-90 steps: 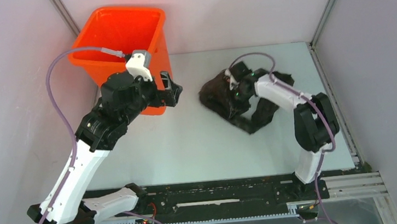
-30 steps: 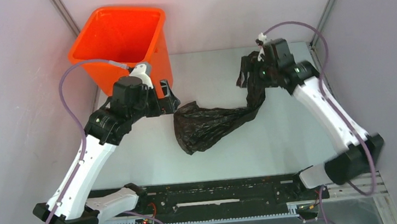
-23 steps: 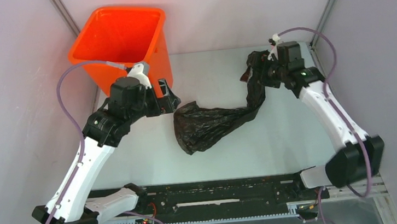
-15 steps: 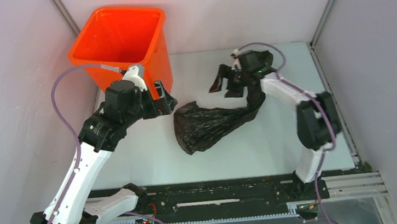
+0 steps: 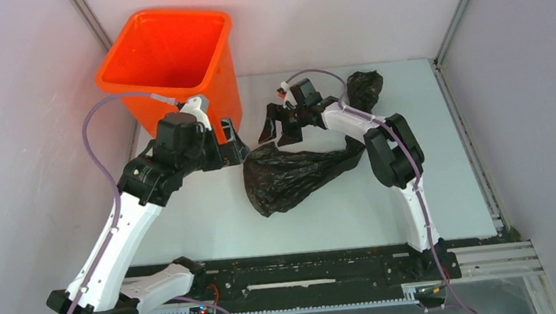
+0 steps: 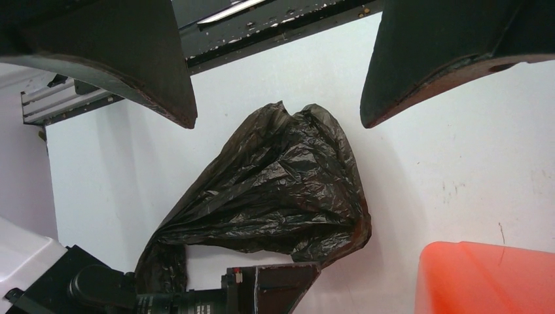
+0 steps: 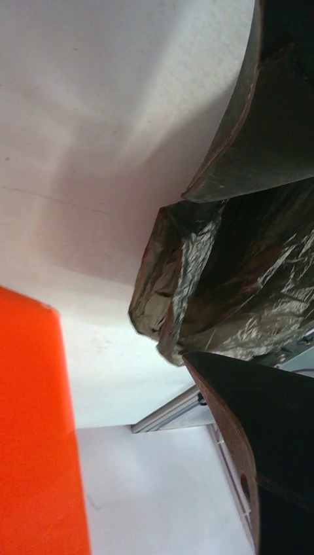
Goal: Put the trash bags into the trash bin
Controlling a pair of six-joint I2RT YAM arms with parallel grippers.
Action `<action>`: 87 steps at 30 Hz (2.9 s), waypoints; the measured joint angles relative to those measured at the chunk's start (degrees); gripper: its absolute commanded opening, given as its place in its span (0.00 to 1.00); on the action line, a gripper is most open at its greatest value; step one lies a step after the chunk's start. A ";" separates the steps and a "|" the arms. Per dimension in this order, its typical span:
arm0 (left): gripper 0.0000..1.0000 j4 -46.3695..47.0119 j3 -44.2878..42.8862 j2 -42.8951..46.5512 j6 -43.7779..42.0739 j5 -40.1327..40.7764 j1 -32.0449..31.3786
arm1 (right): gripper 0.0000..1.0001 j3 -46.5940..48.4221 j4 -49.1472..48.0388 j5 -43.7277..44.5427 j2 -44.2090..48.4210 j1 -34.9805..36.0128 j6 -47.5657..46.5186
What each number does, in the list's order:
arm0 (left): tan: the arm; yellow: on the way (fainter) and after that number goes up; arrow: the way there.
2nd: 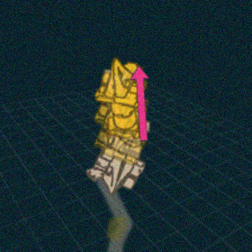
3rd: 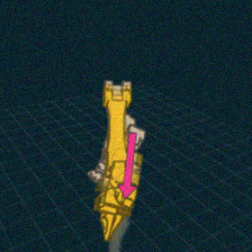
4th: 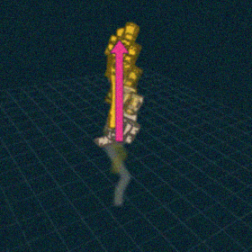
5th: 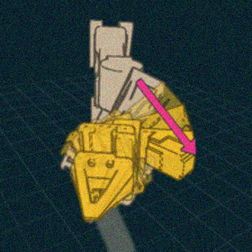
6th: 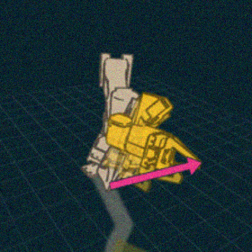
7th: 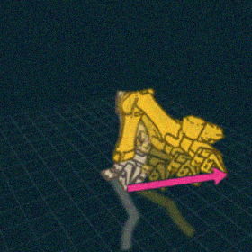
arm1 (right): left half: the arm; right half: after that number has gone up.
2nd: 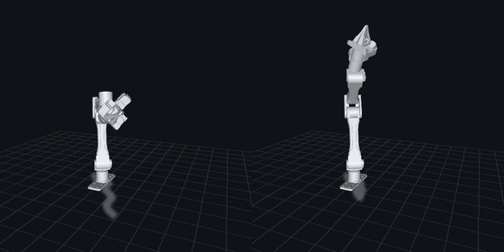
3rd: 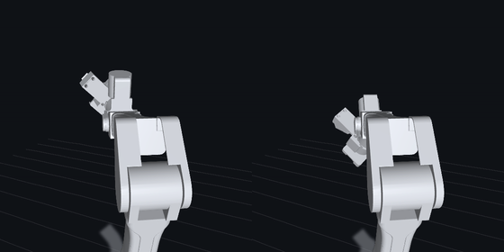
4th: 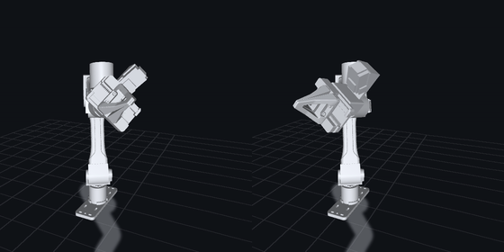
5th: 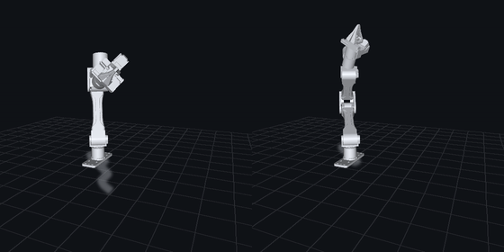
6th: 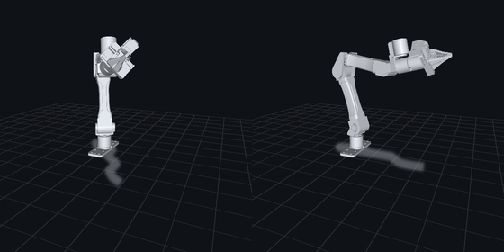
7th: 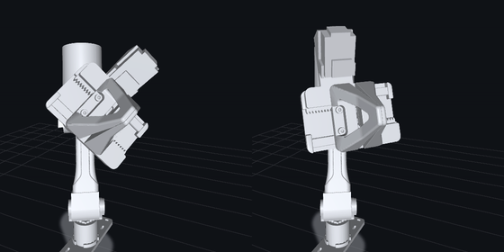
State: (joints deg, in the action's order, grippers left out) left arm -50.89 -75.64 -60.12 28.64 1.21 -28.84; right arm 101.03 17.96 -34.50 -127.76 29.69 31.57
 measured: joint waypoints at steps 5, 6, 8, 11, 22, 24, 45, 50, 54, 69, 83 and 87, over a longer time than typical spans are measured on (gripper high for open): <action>1.00 -0.13 0.00 -0.72 -0.15 -0.28 0.00 | 0.64 -2.21 -0.31 -1.62 -0.44 0.57 -0.59; 1.00 -0.13 0.00 -0.94 -0.13 -0.59 0.00 | 0.53 -2.01 -0.42 -1.99 -0.79 0.66 -0.52; 1.00 -0.07 0.00 -1.36 0.11 -1.49 0.02 | 0.34 -0.04 0.72 -2.34 -2.14 0.72 -0.26; 1.00 0.52 0.02 -1.25 1.60 -2.69 0.02 | 0.14 4.48 3.28 -2.40 -4.42 0.68 -0.24; 1.00 6.60 9.29 11.47 10.80 -4.09 0.59 | 0.00 -11.32 0.28 -11.54 24.55 -7.56 9.27; 1.00 8.98 9.31 12.52 12.24 -5.05 0.87 | 0.00 -14.16 -2.56 -13.68 33.81 -10.54 13.05; 1.00 14.69 11.76 23.80 21.90 -2.64 8.76 | 0.00 -19.37 -4.48 -20.37 64.11 -31.15 32.96; 0.99 9.18 13.60 25.40 22.62 -3.02 10.10 | 0.00 -19.34 0.28 -19.50 68.02 -31.61 30.99; 0.96 8.28 22.27 25.70 25.64 -7.13 10.14 | 0.00 -18.58 1.14 -18.93 68.63 -31.89 30.67; 0.69 31.80 46.90 27.17 46.51 -19.19 10.25 | 0.00 -15.34 3.37 -18.53 66.53 -31.98 30.36; 0.00 32.98 14.45 6.51 31.78 -17.25 10.67 | 0.00 -13.44 11.10 -17.35 66.93 -31.98 23.06; 0.00 34.34 -2.05 3.43 24.81 -14.64 10.82 | 0.02 -6.34 15.39 -16.44 63.45 -31.98 18.71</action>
State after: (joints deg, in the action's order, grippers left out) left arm -16.56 -77.69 -56.69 53.45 -13.43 -18.02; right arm 94.70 33.34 -50.94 -64.31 -2.28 50.28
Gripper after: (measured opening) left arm 0.009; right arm 0.006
